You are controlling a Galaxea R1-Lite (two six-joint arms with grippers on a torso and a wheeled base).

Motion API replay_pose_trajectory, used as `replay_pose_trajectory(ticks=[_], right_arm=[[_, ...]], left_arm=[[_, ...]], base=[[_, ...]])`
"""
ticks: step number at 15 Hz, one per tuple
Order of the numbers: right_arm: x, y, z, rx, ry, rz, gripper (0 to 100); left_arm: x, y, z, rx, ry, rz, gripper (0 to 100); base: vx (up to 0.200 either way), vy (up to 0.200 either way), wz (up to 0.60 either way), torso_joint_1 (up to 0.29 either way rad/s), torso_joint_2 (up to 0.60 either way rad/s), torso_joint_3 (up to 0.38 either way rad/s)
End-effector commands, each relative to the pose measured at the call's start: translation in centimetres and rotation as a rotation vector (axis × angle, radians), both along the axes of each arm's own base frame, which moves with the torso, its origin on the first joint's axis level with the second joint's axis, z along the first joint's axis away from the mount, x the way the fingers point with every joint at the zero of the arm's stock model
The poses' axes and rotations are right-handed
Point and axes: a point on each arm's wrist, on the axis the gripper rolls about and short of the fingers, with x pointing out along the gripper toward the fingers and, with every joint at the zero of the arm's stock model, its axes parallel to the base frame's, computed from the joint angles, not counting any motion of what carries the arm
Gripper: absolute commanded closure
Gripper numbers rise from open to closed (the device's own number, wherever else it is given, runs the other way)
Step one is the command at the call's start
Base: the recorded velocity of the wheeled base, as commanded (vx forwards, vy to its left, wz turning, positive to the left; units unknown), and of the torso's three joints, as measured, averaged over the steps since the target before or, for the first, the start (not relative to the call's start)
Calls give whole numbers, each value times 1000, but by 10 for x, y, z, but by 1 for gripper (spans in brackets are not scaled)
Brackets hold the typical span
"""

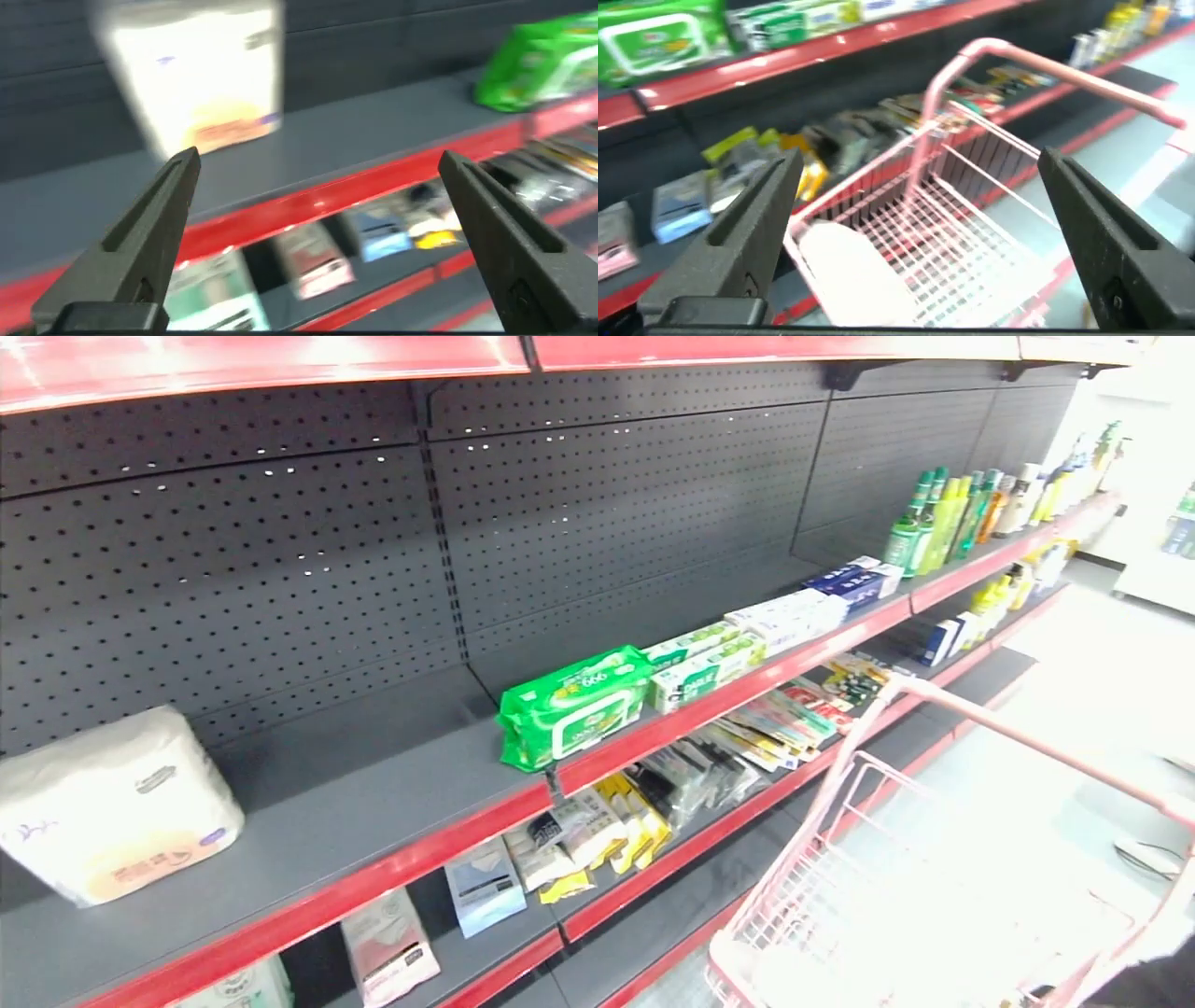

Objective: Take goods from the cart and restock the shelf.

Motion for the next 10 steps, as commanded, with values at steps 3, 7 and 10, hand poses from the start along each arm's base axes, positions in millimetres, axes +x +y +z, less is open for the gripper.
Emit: replay_pose_trajectory(ticks=[3,7,10], right_arm=[[0,0,0,1,0,1,0],[0,0,0,1,1,1,0],[0,0,0,-2,1,0,0]], left_arm=[[0,0,0,0,2,1,0],[0,0,0,0,0,1,0],[0,0,0,0,0,1,0]], base=[[0,0,-600,2,9,2],[0,0,-600,4,2,0],[0,0,-200,1,2,2]])
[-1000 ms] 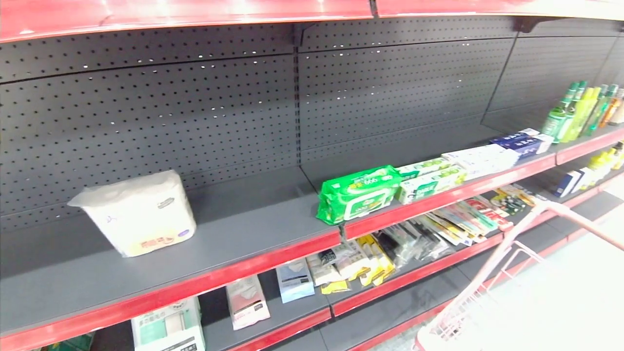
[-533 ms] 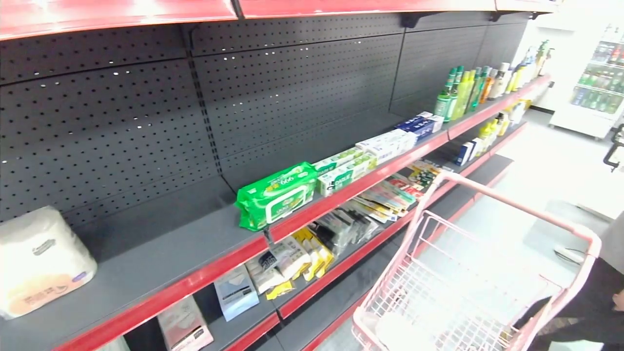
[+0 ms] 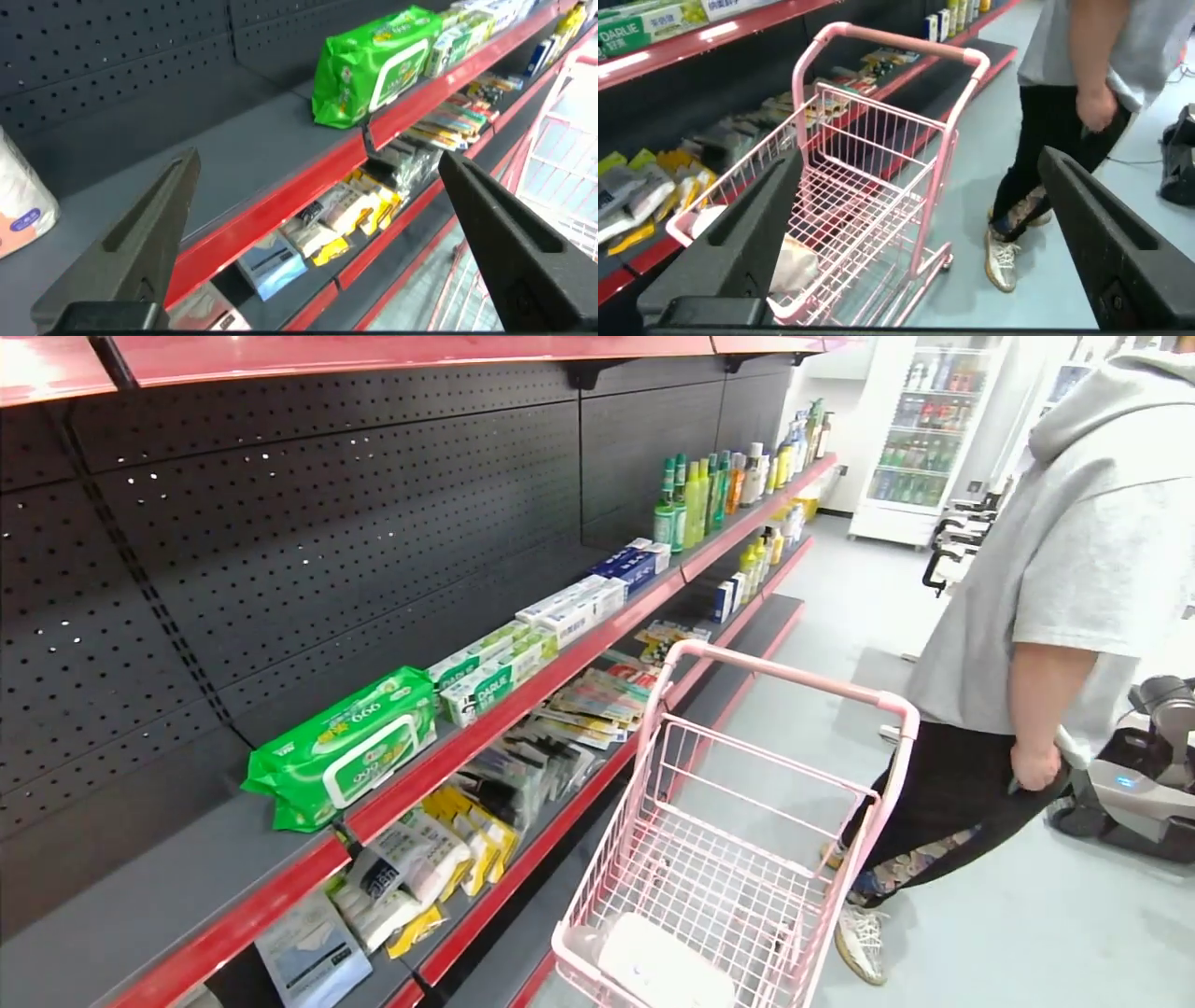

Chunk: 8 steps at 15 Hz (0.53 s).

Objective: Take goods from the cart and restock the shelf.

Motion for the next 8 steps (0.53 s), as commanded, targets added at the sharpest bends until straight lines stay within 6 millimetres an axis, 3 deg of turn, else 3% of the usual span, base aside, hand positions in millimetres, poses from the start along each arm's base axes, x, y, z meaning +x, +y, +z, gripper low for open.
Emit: replay_pose_trajectory(ticks=[1,5,6,7,8], right_arm=[[0,0,0,-3,0,1,0],[2,0,1,-15,22,41,0],[4,2,35,2,18,121,0],[31,3,107,102,65,133,0],[53,3,158,192,43,127,0]], left_arm=[[0,0,0,0,0,2,0],[0,0,0,0,0,2,0],[0,0,0,0,0,2,0],[0,0,0,0,0,2,0],[0,0,0,0,0,2,0]], base=[[0,0,0,0,0,0],[0,0,0,0,0,0],[0,0,0,0,0,0],[0,0,0,0,0,0],[0,0,0,0,0,0]])
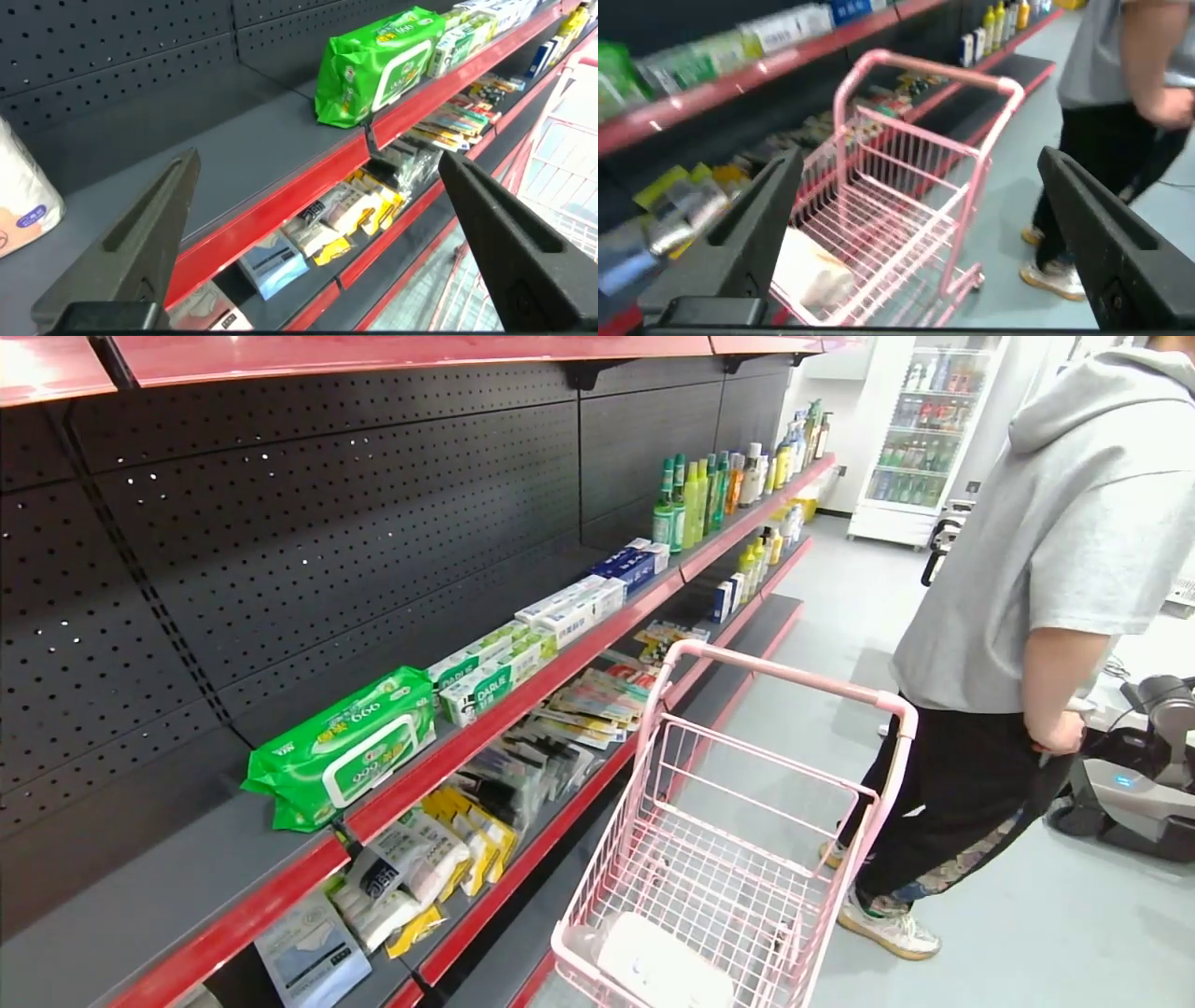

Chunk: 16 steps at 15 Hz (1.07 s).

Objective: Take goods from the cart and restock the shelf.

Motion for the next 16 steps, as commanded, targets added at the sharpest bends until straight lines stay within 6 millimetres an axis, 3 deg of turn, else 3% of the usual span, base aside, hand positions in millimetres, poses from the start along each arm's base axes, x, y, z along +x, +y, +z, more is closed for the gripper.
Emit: replay_pose_trajectory(ticks=[1,2,4,5,7,9,12,16], right_arm=[[93,3,180,199,67,22,0],[125,1,177,126,177,-78,0],[161,3,136,-70,390,-108,0],[193,10,113,-75,532,-63,0],[228,39,81,-136,705,69,0],[273,80,31,-209,907,219,0],[310,132,-18,-283,1034,351,0],[319,180,-60,-377,1107,490,0]], left_arm=[[0,0,0,0,1,1,0],[0,0,0,0,1,1,0],[0,0,0,0,1,1,0],[0,0,0,0,2,1,0],[0,0,0,1,2,-1,0],[0,0,0,1,2,-1,0],[0,0,0,1,1,1,0],[0,0,0,1,2,1,0]], base=[[0,0,0,0,0,0],[0,0,0,0,0,0],[0,0,0,0,0,0],[0,0,0,0,0,0],[0,0,0,0,0,0],[0,0,0,0,0,0],[0,0,0,0,0,0],[0,0,0,0,0,0]])
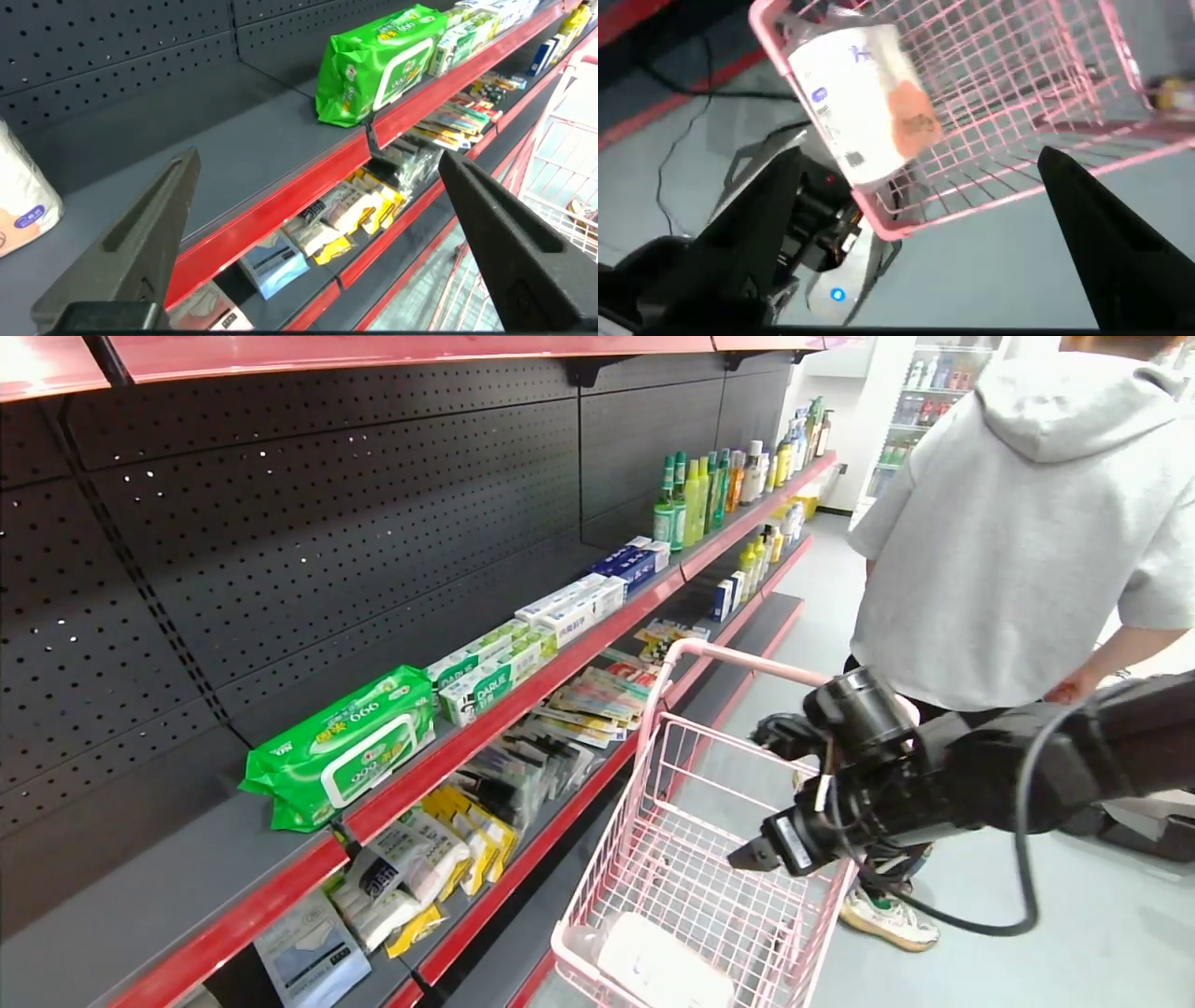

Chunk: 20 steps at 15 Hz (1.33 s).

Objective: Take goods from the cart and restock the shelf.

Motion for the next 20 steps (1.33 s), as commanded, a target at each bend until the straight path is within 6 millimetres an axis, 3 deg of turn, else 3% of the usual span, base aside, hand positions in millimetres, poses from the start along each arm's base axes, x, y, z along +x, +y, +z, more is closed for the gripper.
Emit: replay_pose_trajectory(ticks=[1,5,10,15,20], right_arm=[[11,42,-52,-61,102,122,0],[9,67,-70,-84,125,188,0],[3,71,-83,-139,133,292,0],[-6,94,-87,-136,125,370,0],[-7,93,-98,-142,157,379,0]], left_arm=[[0,0,0,0,-1,1,0],[0,0,0,0,1,1,0],[0,0,0,0,1,1,0],[0,0,0,0,1,1,0],[0,0,0,0,-1,1,0]], base=[[0,0,0,0,0,0],[0,0,0,-62,134,74],[0,0,0,-98,227,122],[0,0,0,-138,305,169],[0,0,0,-140,339,189]])
